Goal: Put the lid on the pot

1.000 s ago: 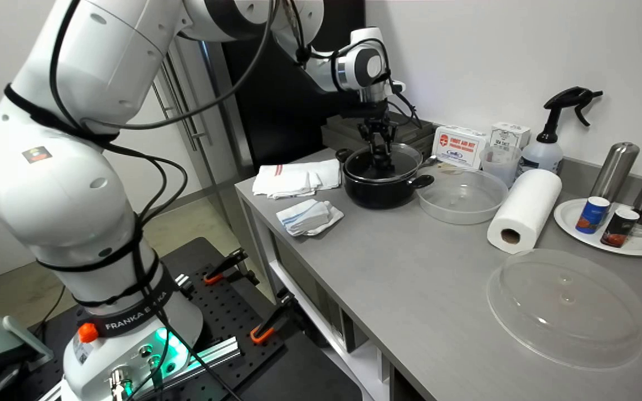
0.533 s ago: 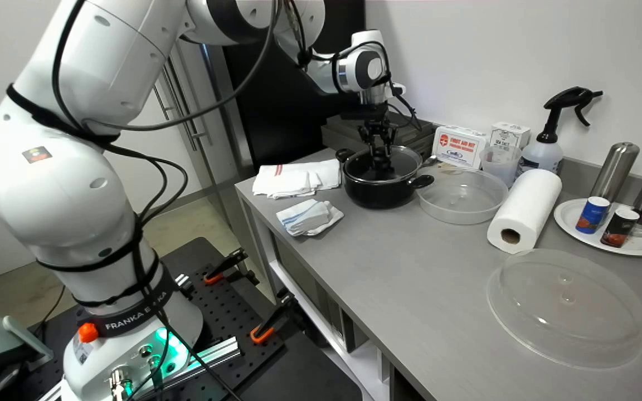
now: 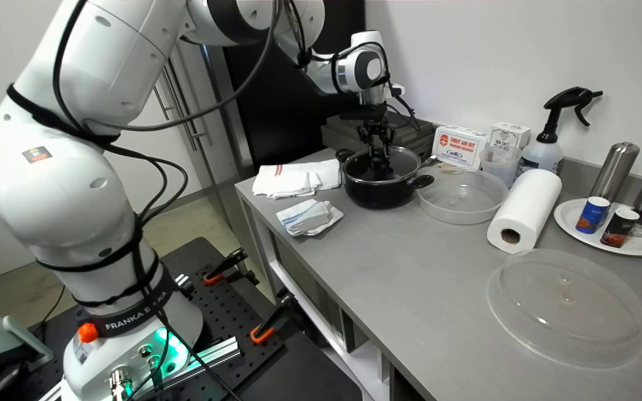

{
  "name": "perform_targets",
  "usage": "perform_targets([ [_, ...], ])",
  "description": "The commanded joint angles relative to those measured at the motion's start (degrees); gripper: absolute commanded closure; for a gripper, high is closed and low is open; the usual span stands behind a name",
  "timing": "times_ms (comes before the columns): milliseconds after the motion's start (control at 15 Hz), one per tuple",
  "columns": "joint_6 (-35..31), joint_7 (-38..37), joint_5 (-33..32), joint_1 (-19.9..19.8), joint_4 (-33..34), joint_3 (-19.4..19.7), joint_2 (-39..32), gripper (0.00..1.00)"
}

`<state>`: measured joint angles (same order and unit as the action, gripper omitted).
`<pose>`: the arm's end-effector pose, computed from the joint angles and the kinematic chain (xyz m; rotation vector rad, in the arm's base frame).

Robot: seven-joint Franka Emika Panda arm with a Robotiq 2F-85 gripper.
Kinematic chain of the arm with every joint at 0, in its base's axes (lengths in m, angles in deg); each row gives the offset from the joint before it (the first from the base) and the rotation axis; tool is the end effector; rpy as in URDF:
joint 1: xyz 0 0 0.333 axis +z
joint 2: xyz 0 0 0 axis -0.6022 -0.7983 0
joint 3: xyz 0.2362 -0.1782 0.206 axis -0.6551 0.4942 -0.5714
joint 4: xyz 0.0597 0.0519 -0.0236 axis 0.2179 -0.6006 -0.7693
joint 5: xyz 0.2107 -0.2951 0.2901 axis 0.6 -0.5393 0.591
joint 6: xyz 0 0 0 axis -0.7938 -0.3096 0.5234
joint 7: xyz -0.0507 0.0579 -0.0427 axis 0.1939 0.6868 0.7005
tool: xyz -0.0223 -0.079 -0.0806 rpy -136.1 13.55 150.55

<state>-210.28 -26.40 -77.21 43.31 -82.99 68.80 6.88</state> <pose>0.8263 0.0946 0.1912 3.0039 0.2725 0.0814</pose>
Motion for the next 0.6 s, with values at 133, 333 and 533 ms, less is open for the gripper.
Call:
perform_targets([
  [133,2.3,-0.1,1.5,0.5,2.1,-0.1,-0.5,0.75],
  [333,2.3,-0.2,1.5,0.5,2.0,0.0,-0.5,0.75],
  [533,2.4,-0.2,1.4,0.5,2.0,0.0,-0.6,0.75],
])
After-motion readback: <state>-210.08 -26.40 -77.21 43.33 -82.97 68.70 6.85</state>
